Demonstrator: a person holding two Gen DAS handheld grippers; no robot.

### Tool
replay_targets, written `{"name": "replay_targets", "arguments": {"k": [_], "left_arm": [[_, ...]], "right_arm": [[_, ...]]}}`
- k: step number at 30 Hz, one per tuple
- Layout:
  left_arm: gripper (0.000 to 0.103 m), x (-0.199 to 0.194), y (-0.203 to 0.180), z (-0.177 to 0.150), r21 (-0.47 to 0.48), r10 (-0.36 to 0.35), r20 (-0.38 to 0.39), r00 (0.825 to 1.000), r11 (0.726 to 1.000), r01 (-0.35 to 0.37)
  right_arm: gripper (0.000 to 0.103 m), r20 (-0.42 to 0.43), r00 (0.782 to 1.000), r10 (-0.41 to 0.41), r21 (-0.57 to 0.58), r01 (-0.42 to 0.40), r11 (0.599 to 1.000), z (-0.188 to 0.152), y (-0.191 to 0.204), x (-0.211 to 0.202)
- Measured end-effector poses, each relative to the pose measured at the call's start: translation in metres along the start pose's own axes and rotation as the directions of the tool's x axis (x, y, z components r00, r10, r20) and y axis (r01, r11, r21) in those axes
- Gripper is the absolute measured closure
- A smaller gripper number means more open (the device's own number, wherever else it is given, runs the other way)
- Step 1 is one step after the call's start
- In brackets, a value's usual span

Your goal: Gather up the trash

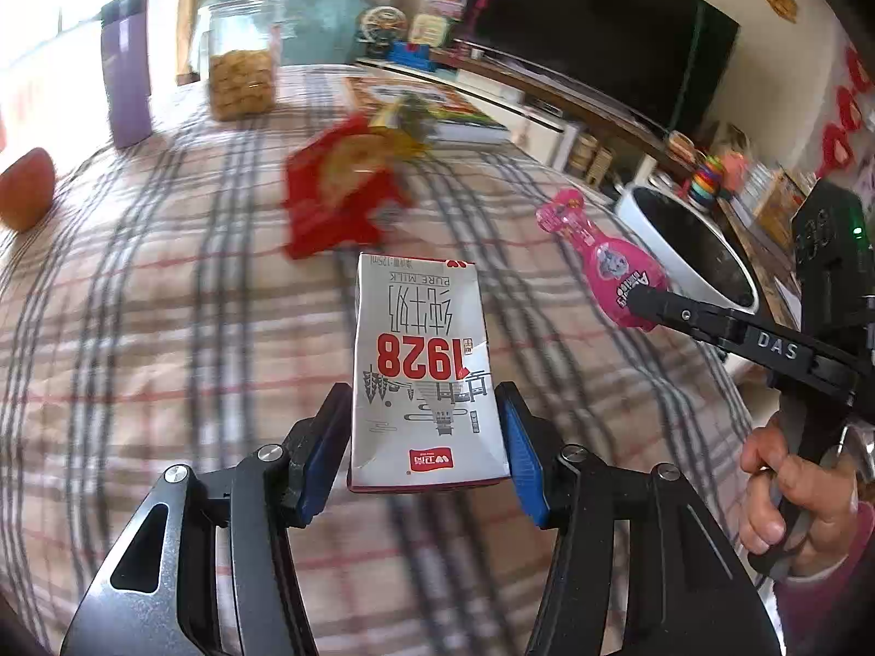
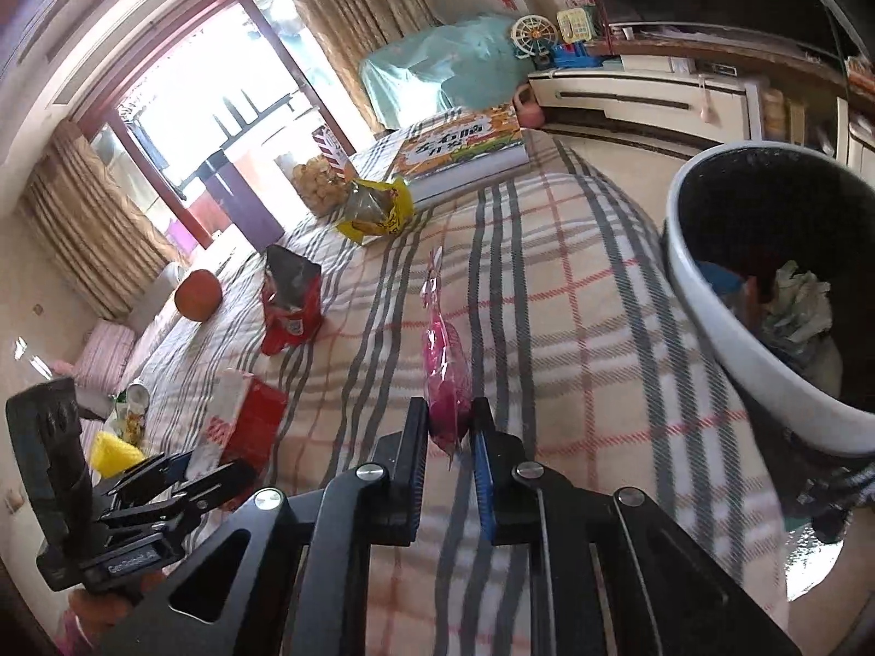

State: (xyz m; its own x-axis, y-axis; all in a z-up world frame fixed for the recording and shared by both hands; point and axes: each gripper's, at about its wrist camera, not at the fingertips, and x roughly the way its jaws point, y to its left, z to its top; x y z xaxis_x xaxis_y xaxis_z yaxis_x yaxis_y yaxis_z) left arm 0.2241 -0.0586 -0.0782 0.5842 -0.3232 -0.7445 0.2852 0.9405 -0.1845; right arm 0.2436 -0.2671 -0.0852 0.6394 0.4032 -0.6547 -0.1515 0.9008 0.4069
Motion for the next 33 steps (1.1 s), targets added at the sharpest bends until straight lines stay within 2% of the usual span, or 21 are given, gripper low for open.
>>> {"name": "replay_targets", "arguments": {"k": [18, 33], "left_arm": [[0.05, 0.016, -0.09, 0.017, 0.145, -0.037, -0.03, 0.999, 0.989, 0.041], [0.05, 0.024, -0.145, 0.036, 0.21, -0.076, -0.025, 0.997, 0.974, 0.08]], "right_arm": [[0.088, 0.139, 0.99, -0.035, 0.022, 0.032, 0.999, -0.018, -0.039, -0.084], [0.088, 0.19, 0.976, -0.105, 0.075, 0.092, 0.993, -0.012, -0.081, -0.122]]}}
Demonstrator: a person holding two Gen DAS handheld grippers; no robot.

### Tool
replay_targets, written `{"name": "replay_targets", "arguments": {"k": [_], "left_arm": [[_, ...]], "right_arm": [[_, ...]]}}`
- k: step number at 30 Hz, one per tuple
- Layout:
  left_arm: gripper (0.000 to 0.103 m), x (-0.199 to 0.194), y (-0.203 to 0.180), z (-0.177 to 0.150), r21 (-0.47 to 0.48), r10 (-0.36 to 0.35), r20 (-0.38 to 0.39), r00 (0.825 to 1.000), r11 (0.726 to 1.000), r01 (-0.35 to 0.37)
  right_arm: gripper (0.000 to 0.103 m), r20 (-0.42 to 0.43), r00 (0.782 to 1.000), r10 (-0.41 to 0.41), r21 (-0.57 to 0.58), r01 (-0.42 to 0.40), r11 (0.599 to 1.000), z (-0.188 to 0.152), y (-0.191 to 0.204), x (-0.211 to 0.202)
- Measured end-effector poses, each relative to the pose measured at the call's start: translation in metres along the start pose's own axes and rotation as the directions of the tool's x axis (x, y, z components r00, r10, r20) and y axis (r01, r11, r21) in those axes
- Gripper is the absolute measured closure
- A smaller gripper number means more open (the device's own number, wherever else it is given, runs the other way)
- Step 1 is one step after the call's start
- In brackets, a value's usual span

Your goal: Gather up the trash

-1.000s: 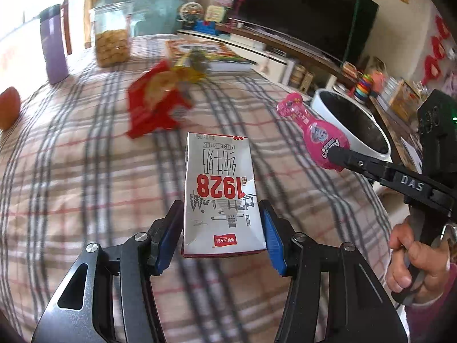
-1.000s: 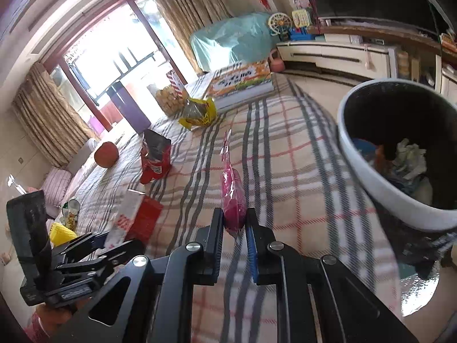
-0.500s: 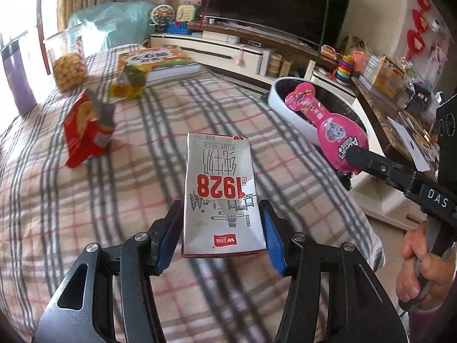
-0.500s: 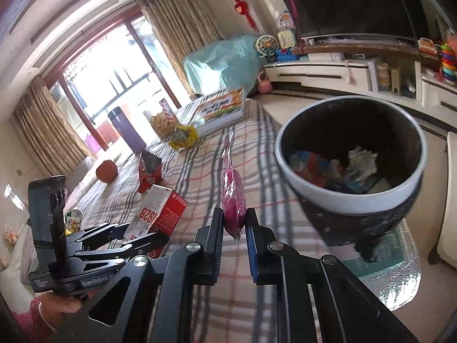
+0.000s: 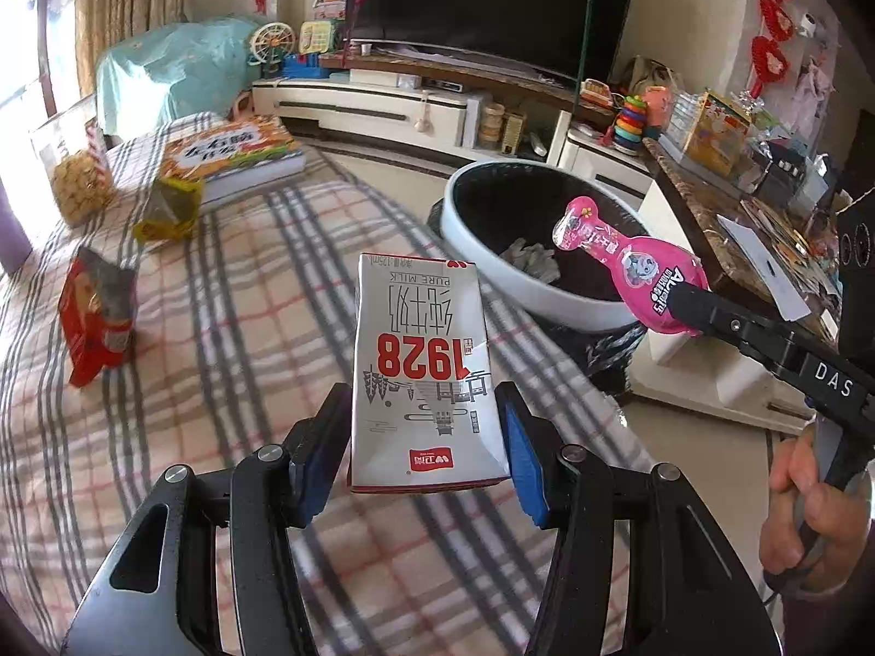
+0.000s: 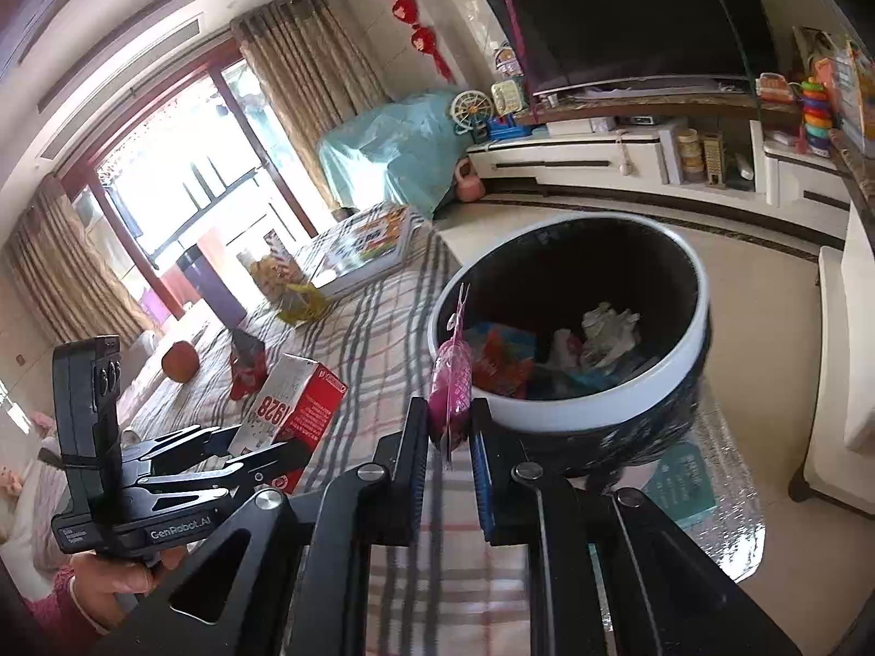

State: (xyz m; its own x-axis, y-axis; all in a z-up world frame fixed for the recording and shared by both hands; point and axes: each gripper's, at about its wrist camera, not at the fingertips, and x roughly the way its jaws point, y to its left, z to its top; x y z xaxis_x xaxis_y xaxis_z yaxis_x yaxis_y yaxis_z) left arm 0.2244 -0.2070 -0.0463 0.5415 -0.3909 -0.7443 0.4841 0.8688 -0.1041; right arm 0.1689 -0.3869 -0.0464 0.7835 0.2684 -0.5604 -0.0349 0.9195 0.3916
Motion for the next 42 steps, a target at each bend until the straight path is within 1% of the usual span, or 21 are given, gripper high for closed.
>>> {"name": "replay_targets", "arguments": {"k": [10, 23, 31, 42], "left_arm": [[0.05, 0.008, -0.02, 0.018, 0.03, -0.025, 0.006, 1.0, 0.999, 0.025], [0.05, 0.028, -0.04, 0.047, 0.058, -0.054, 0.0, 0.999, 0.997, 0.054], [0.05, 0.041, -0.055, 0.063, 0.09, -0.051, -0.01, 0.999, 0.995, 0.052], [0.05, 0.056, -0.065, 0.074, 0.093, -0.047, -0.023, 0.999, 0.994, 0.049]], "right_arm": [[0.088, 0.032, 0.999, -0.026, 0.0, 0.026, 1.0, 0.011, -0.013, -0.007], [0.088, 0.03, 0.997, -0.073, 0.013, 0.073, 0.997, 0.027, -0.038, -0.001], [0.088, 0.02, 0.996, -0.088, 0.023, 0.087, 0.996, 0.039, -0.052, 0.005], [0.088, 0.004, 0.994, -0.108, 0.014, 0.108, 0.994, 0.049, -0.057, 0.014]]}}
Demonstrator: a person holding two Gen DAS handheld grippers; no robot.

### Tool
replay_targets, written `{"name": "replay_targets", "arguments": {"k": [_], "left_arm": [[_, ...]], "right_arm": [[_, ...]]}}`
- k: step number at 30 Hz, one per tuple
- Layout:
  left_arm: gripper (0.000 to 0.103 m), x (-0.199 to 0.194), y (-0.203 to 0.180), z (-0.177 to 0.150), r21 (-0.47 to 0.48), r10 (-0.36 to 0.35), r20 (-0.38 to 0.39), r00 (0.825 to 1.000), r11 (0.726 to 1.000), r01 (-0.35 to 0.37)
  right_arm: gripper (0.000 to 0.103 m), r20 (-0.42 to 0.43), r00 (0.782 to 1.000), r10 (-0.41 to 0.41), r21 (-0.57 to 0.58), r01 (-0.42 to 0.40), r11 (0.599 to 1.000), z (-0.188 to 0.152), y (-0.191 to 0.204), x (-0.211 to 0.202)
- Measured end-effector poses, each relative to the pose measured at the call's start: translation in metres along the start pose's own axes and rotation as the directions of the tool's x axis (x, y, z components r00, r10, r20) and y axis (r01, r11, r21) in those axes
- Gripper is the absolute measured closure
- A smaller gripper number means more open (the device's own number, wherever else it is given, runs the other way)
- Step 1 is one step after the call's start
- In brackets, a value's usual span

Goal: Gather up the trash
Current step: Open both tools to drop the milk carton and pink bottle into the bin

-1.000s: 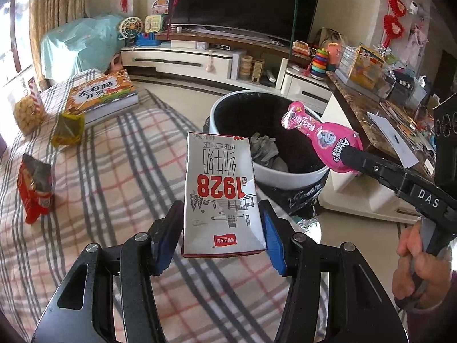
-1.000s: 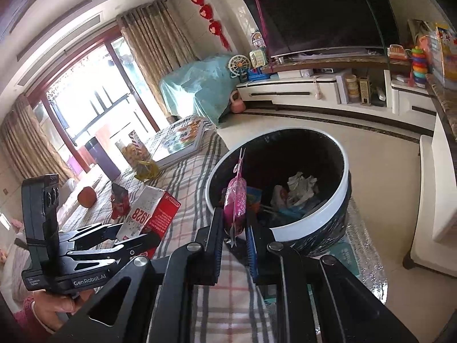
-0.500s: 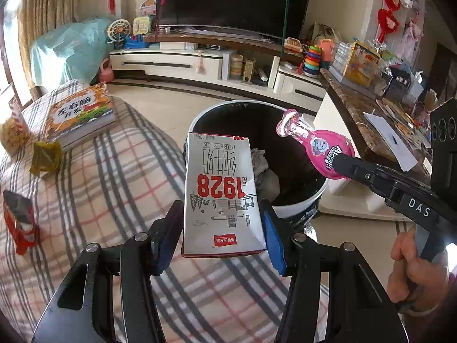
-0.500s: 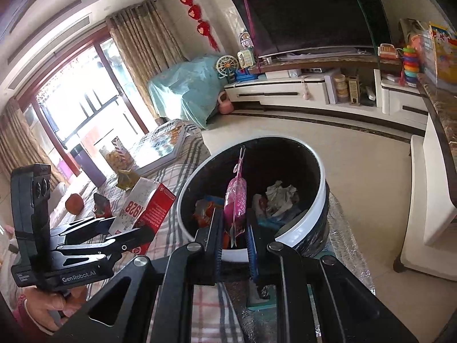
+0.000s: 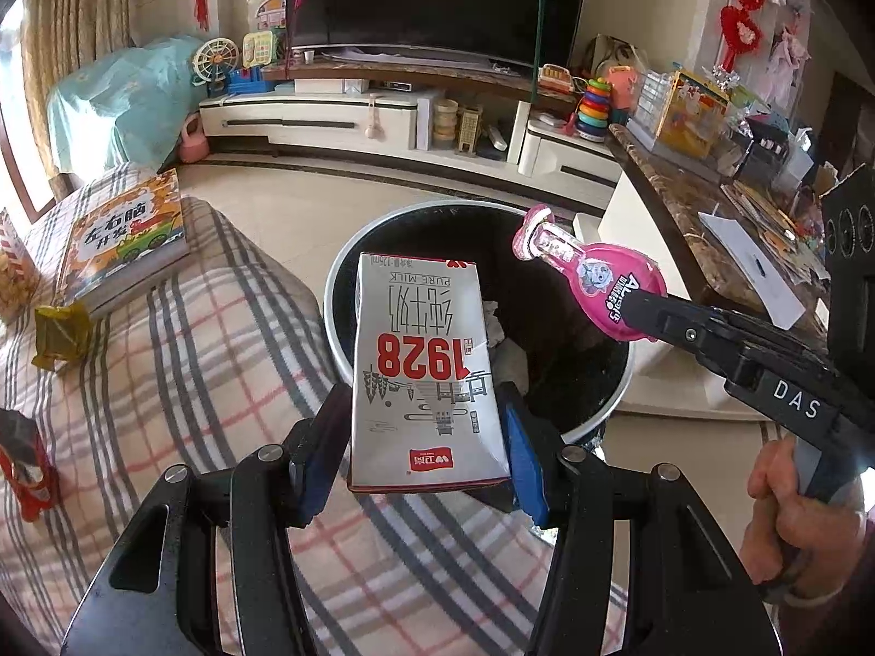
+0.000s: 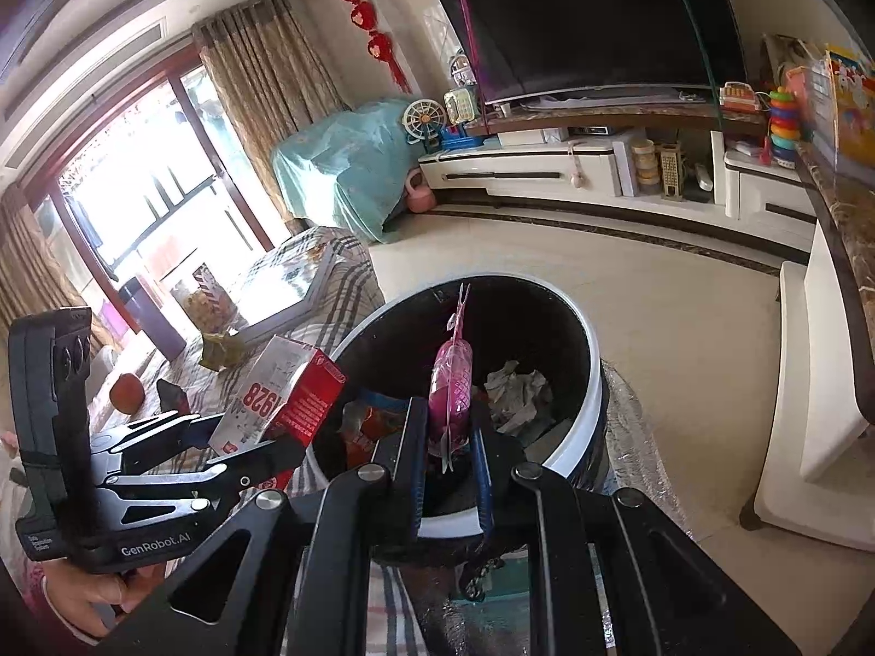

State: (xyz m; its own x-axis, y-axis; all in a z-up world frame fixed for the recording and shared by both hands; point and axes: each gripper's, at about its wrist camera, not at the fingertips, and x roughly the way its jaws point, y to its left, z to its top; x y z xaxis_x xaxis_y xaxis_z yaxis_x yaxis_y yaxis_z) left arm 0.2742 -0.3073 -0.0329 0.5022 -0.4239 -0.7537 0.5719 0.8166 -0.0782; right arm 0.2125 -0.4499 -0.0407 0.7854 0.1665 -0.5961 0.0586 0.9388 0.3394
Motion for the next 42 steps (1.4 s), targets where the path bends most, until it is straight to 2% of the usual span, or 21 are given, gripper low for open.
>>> {"name": "replay_targets", "arguments": {"k": [31, 33, 37, 40, 42], "left_arm": [[0.05, 0.035, -0.01, 0.027, -0.001, -0.008, -0.043, 0.999, 1.0, 0.008], [0.048, 0.035, -0.008, 0.028, -0.014, -0.016, -0.038, 0.999, 1.0, 0.015], [0.039, 0.033, -0.004, 0.027, -0.026, -0.028, -0.024, 0.999, 0.999, 0.027], [0.036, 0.027, 0.003, 0.023, -0.046, -0.029, -0.006, 1.0, 0.999, 0.029], [0.033, 0.018, 0.01, 0.015, -0.069, -0.024, 0.013, 1.0, 0.997, 0.025]], "right_arm": [[0.088, -0.075, 0.997, -0.005, 0.03, 0.008, 1.0, 0.017, -0.022, 0.032], [0.084, -0.078, 0.997, -0.005, 0.04, 0.008, 0.999, 0.018, -0.024, 0.032], [0.082, -0.077, 0.997, -0.005, 0.066, 0.01, 0.998, 0.02, -0.028, 0.031], [0.073, -0.073, 0.997, 0.005, 0.082, 0.001, 0.997, 0.02, -0.029, 0.028], [0.062, -0.059, 0.998, 0.004, 0.084, 0.0, 0.997, 0.019, -0.026, 0.022]]}}
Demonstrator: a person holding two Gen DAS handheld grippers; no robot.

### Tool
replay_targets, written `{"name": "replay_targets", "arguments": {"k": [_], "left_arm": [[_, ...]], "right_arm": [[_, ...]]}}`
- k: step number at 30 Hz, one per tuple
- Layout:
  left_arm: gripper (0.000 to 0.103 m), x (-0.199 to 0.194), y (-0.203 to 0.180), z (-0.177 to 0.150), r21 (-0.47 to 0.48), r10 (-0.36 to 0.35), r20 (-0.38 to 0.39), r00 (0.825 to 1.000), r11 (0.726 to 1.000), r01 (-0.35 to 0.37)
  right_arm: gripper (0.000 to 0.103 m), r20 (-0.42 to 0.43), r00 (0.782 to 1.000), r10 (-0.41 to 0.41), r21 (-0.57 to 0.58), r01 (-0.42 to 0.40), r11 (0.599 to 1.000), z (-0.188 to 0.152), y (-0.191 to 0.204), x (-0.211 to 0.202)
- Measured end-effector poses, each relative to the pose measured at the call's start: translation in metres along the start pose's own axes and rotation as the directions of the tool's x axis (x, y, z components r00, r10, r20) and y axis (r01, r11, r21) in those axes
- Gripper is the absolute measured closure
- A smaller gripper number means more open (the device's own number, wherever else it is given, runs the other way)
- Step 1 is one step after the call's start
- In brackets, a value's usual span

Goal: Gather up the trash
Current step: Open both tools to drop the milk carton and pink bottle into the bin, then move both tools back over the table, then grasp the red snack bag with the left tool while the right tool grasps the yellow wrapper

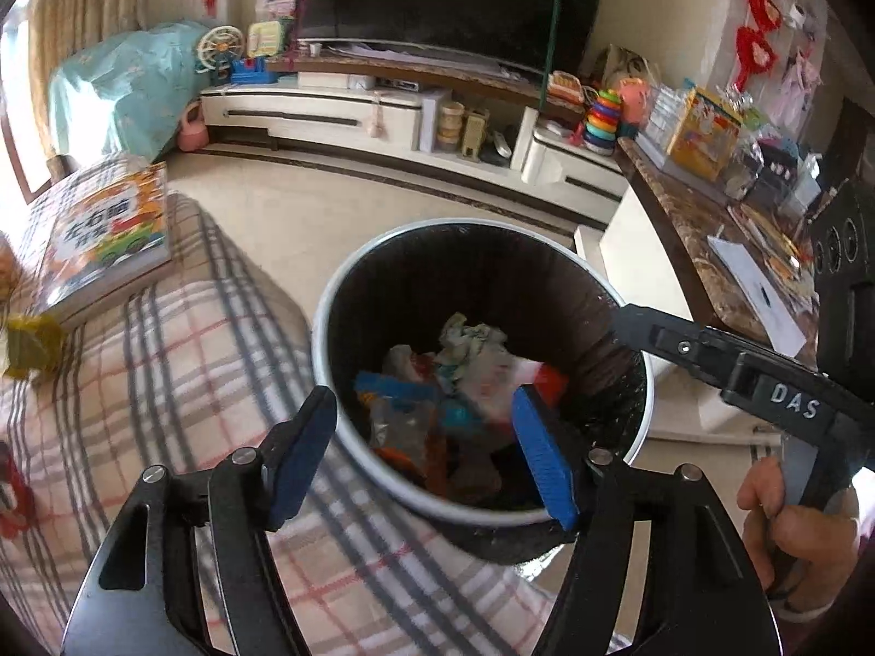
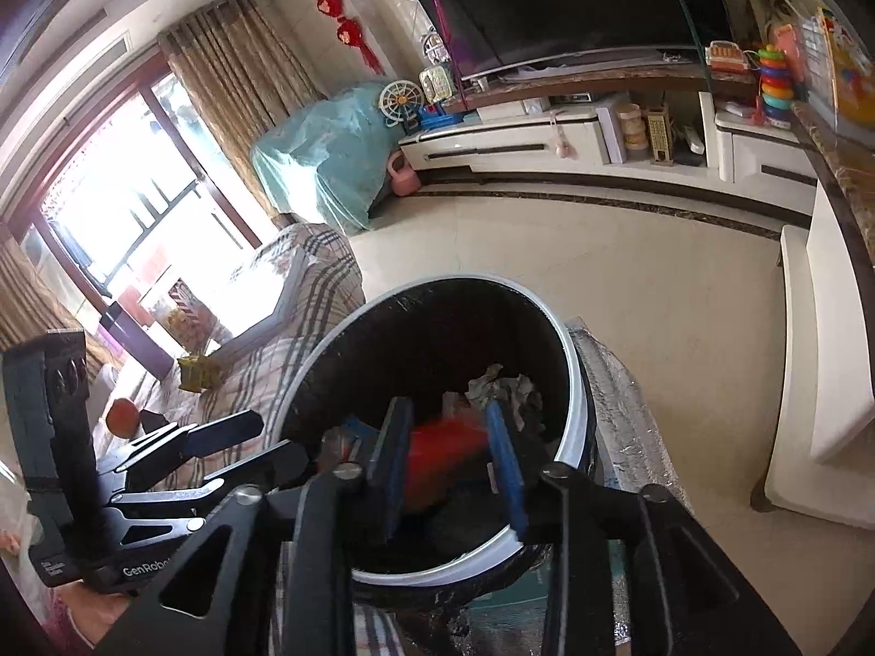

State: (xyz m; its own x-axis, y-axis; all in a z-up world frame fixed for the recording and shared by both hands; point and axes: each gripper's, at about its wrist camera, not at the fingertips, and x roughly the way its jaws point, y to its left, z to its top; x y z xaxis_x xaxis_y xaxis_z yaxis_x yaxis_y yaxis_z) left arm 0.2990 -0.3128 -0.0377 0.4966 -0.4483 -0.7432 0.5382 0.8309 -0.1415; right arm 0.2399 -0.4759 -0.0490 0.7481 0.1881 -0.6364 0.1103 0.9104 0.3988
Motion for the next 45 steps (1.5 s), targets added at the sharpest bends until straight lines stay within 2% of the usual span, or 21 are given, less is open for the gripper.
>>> {"name": "replay_targets", "arguments": {"k": [1, 2, 3, 5, 8, 12, 18, 26, 30, 34, 40, 43, 45], "left_arm": [[0.031, -0.004, 0.004, -0.005, -0.011, 0.003, 0.007, 1.0, 1.0, -0.003], [0.031, -0.007, 0.008, -0.009, -0.019, 0.006, 0.012, 1.0, 1.0, -0.006], [0.03, -0.012, 0.014, -0.016, -0.032, 0.012, 0.018, 1.0, 0.999, -0.011], [0.029, -0.021, 0.025, -0.028, -0.052, 0.023, 0.022, 0.999, 0.998, -0.021], [0.024, -0.038, 0.047, -0.049, -0.117, 0.06, 0.036, 0.998, 0.992, -0.055], [0.023, -0.06, 0.079, -0.081, -0.201, 0.096, 0.045, 0.994, 0.976, -0.085], [0.023, -0.087, 0.121, -0.11, -0.293, 0.138, 0.048, 0.989, 0.949, -0.118], [0.023, -0.111, 0.163, -0.137, -0.35, 0.218, 0.054, 0.974, 0.918, -0.186], [0.023, -0.114, 0.185, -0.147, -0.388, 0.231, 0.038, 0.972, 0.9, -0.198], [0.023, -0.115, 0.197, -0.144, -0.401, 0.259, 0.041, 0.965, 0.889, -0.222], [0.022, -0.103, 0.22, -0.118, -0.403, 0.277, 0.039, 0.96, 0.883, -0.239], [0.021, -0.09, 0.231, -0.109, -0.422, 0.257, 0.04, 0.966, 0.88, -0.217], [0.021, -0.082, 0.236, -0.101, -0.419, 0.284, 0.031, 0.958, 0.874, -0.246]], "right_arm": [[0.059, 0.005, 1.0, 0.002, -0.001, -0.002, 1.0, -0.001, 0.002, -0.002], [0.051, 0.011, 1.0, 0.006, -0.002, -0.006, 1.0, -0.002, 0.005, -0.004], [0.038, 0.018, 1.0, 0.011, -0.003, -0.011, 1.0, -0.004, 0.007, -0.006], [0.026, 0.028, 0.999, 0.028, 0.005, -0.028, 1.0, -0.008, 0.014, -0.01], [0.026, 0.033, 0.998, 0.05, -0.004, -0.05, 0.999, -0.012, 0.025, -0.011], [0.026, 0.014, 0.996, 0.084, -0.028, -0.084, 0.996, -0.019, 0.047, -0.006], [0.025, -0.009, 0.992, 0.124, -0.076, -0.125, 0.989, -0.031, 0.083, 0.004], [0.024, -0.072, 0.982, 0.172, -0.126, -0.18, 0.976, -0.046, 0.129, 0.028], [0.024, -0.097, 0.978, 0.183, -0.161, -0.197, 0.967, -0.053, 0.155, 0.042], [0.024, -0.127, 0.973, 0.19, -0.182, -0.211, 0.96, -0.055, 0.178, 0.061], [0.024, -0.133, 0.966, 0.22, -0.175, -0.241, 0.955, -0.045, 0.201, 0.09], [0.024, -0.126, 0.969, 0.213, -0.165, -0.232, 0.959, -0.038, 0.209, 0.105], [0.024, -0.126, 0.968, 0.216, -0.157, -0.235, 0.959, -0.033, 0.211, 0.114]]}}
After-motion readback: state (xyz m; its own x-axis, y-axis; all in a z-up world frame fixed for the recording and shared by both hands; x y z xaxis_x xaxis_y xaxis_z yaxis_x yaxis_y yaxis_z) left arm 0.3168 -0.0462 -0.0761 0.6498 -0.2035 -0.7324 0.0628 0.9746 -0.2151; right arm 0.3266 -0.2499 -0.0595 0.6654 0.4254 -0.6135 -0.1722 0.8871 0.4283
